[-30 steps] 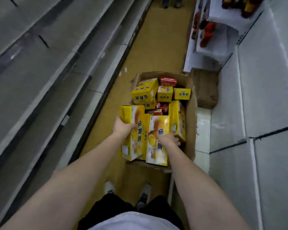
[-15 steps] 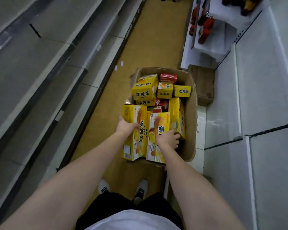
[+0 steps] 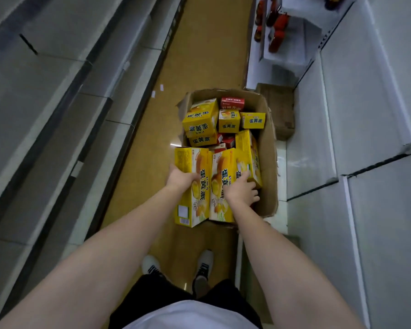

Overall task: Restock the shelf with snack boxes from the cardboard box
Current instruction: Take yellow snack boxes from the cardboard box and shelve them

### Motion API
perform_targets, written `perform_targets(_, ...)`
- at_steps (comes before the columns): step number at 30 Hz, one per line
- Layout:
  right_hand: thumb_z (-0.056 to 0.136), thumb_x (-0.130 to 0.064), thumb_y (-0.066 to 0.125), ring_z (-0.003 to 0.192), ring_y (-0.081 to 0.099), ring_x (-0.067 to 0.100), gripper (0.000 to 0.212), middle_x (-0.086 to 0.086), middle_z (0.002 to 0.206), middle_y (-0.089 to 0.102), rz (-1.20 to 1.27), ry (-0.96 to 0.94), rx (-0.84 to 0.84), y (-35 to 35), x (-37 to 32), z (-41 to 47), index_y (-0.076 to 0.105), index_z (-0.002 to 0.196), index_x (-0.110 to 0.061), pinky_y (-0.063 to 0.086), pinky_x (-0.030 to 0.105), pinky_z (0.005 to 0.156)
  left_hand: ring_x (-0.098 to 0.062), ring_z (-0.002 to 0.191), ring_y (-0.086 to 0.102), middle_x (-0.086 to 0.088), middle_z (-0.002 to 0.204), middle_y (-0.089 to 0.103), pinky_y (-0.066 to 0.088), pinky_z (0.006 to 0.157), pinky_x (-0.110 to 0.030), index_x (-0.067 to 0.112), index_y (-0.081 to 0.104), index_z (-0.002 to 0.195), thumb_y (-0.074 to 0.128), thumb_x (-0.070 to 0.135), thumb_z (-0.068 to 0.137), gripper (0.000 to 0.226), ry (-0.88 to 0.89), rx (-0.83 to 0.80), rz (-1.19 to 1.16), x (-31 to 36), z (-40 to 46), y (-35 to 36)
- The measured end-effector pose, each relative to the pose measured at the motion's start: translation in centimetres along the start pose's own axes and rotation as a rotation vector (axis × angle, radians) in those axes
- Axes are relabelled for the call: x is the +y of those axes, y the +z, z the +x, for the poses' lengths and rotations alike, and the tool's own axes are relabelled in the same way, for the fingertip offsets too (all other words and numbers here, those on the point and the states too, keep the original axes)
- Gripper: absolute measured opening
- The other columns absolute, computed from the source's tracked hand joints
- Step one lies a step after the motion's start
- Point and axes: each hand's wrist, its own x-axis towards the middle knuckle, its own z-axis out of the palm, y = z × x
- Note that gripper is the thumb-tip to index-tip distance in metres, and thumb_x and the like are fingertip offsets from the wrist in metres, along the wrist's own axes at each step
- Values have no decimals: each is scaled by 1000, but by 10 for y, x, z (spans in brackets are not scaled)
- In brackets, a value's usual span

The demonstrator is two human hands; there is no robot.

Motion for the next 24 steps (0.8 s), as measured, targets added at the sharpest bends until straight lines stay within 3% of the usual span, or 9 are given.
perform_targets(4,78,-39,81,131,38,43,100,20,146,34,94,-6,5,-8,0,-8,12,148,-19,37,55,102,-30,104,65,-5,115,60,53,93,-48,19,37,120,82,22,77,63,16,13,22,2,-2,4)
perform_targets(8,78,-34,82,137,29,37,103,19,152,24,195,-44,0,-19,-8,-23,15,151,-10,45,45,98,-30,102,65,-7,114,63,53,93,-48,17,41,117,87,21,71,65,59,33,29,3,-4,2)
perform_targets(12,79,-43,76,133,34,32,75,14,144,35,241,-88,63,-35,-21,-37,41,137,-13,45,44,94,-26,99,63,-4,110,62,52,95,-48,16,46,116,89,25,68,65,76,39,-23,9,-9,-11)
perform_targets(14,75,-48,77,130,39,31,68,12,140,40,305,-103,121,-47,-32,-43,47,127,-17,45,45,94,-26,101,63,-3,114,63,51,97,-48,15,48,120,92,40,59,79,110,48,-77,15,-11,-20)
perform_targets(16,69,-55,78,126,45,32,73,11,134,46,378,-125,185,-58,-47,-50,49,125,-18,46,46,96,-25,104,62,-1,117,63,51,97,-48,14,49,124,92,50,54,90,134,75,-110,20,-12,-30)
perform_targets(20,66,-60,75,122,48,29,81,7,128,48,457,-233,202,-72,-84,-71,48,132,-20,46,44,91,-26,104,63,-5,114,64,52,95,-45,15,51,115,92,46,57,78,221,124,-186,37,-20,-56)
perform_targets(24,63,-61,75,123,47,28,85,7,130,49,429,-365,214,-72,-125,-93,49,133,-21,48,45,93,-26,97,68,-5,113,69,55,91,-46,16,56,127,91,56,43,99,250,146,-278,47,-8,-103)
